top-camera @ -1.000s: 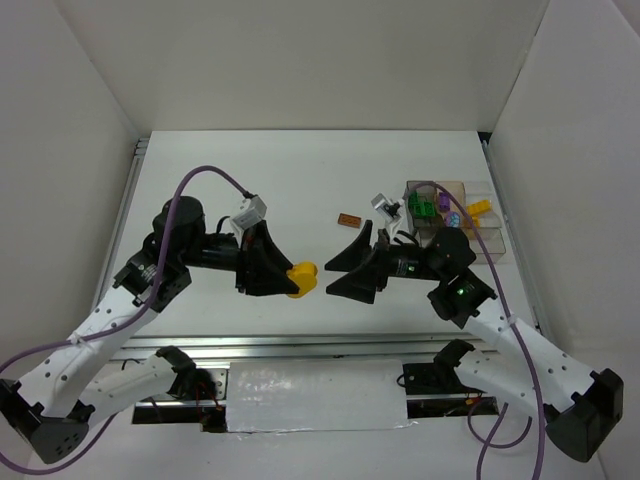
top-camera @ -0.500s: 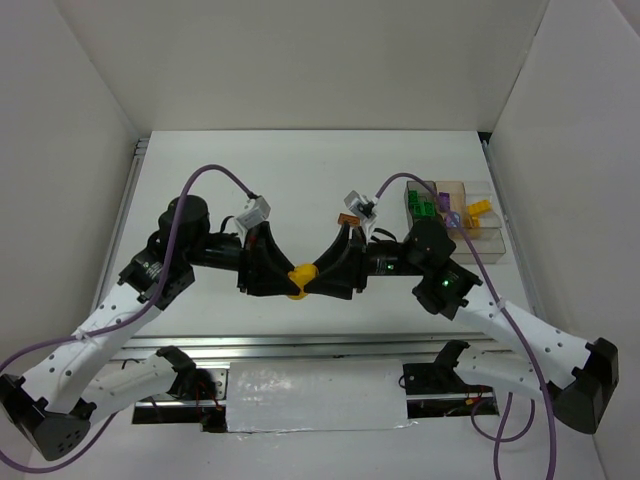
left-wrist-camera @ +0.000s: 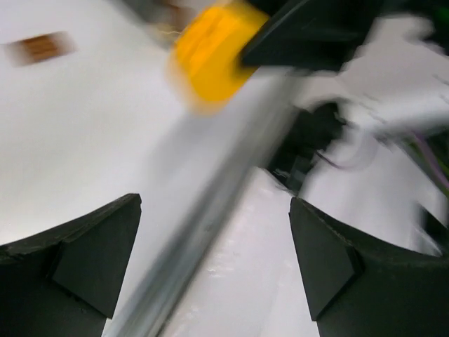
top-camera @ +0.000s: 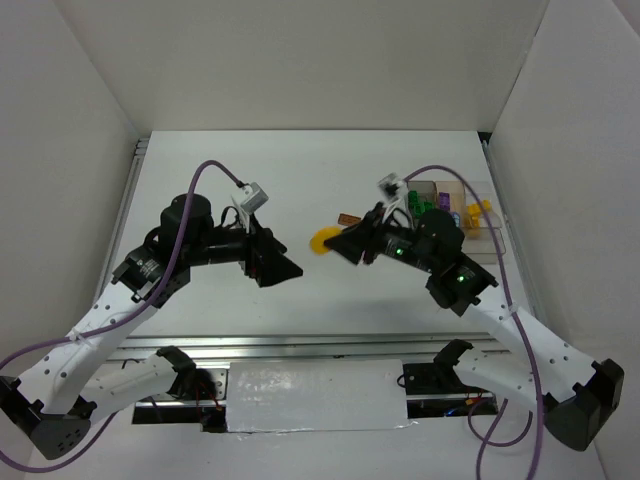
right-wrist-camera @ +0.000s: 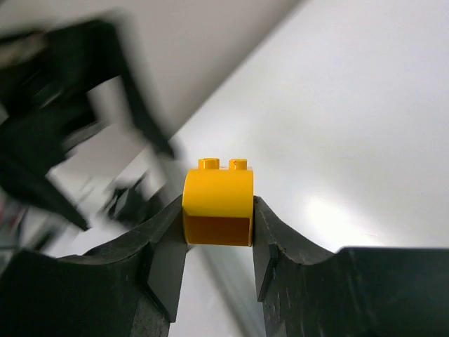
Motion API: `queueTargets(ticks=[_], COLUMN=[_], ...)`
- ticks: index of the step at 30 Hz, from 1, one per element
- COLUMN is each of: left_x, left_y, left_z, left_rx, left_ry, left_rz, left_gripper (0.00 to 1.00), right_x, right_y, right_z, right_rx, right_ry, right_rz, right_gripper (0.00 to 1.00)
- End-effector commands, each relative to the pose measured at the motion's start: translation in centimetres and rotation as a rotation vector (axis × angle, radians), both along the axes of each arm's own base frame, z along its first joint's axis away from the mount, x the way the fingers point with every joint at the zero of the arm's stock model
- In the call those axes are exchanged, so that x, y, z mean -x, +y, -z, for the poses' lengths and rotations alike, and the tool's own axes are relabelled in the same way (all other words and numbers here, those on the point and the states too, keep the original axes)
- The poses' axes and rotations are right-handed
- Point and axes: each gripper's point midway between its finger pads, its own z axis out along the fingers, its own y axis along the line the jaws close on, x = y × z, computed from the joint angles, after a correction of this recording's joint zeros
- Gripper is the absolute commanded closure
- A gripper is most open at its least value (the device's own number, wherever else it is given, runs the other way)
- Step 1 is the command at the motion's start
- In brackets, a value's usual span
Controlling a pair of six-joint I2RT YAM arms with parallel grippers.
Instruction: Sort the legos into containers by color
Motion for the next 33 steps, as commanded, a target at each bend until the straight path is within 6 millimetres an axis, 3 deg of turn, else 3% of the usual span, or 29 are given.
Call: queueTargets(ticks=[1,2,3,4,5,7,8,9,11,12,18,19,21,22,25,33], left_x=[-6.8,-7.4,-7.5,-7.2,-6.7,-5.8,-5.7,-5.5,-5.3,-5.3,-5.0,-5.0,-4.9,-4.8,-4.7,-4.4], left_y=[8.2,10.2,11.6,12.9,13.0,12.2,12.0,11.9,12.1,12.1,10.6,10.6,10.7,10.9,11.1,10.5], left_z=[3.9,5.0,5.8,7.3,7.3,8.0,8.3,8.5,8.5,8.5,9.6,9.6,9.3,9.1,8.8,8.9], left_rx=[-0.323,-0.388,-0.433,-0.487,-0.475,-0.427,-0.411,-0.404,-0.413,-0.412,-0.432,-0.433,-0.415,-0.411,-0.395,-0.392], left_ry=[0.021,0.031,0.034,0.042,0.033,0.020,0.013,0.015,0.014,0.005,0.025,0.027,0.015,0.011,0.001,0.004], left_rz=[-0.625,-0.729,-0.793,-0.833,-0.826,-0.757,-0.747,-0.738,-0.739,-0.734,-0.636,-0.637,-0.645,-0.651,-0.665,-0.626], left_gripper=[0.01,0.01,0.00,0.00,0.01,0.01,0.00,0.00,0.00,0.00,0.00,0.00,0.00,0.00,0.01,0.01], right_x=[-8.2,-10.4,-11.9,-12.8,-13.9,-15.0,-15.3,-15.2,-15.6,-16.1,-18.6,-19.0,-19.5,-19.8,-20.5,-22.4], right_y=[-8.9,-12.8,-16.6,-19.4,-24.5,-29.3,-33.3,-35.9,-38.5,-40.2,-44.5,-45.3,-46.7,-47.2,-48.0,-47.8], right_z=[4.3,5.4,7.6,8.6,9.3,11.2,12.6,12.0,12.7,11.8,10.1,11.7,12.1,13.5,15.2,17.9], right_rx=[0.084,0.098,0.168,0.180,0.186,0.228,0.240,0.234,0.241,0.217,0.242,0.295,0.336,0.362,0.381,0.424], right_ry=[0.168,0.218,0.301,0.364,0.419,0.524,0.588,0.601,0.631,0.599,0.559,0.603,0.629,0.666,0.690,0.739], right_rz=[0.535,0.697,0.887,1.006,1.172,1.355,1.488,1.615,1.712,1.747,1.846,1.867,1.893,1.895,1.896,1.814], right_gripper=[1.00,1.00,1.00,1.00,1.00,1.00,1.00,1.00,1.00,1.00,1.00,1.00,1.00,1.00,1.00,1.00])
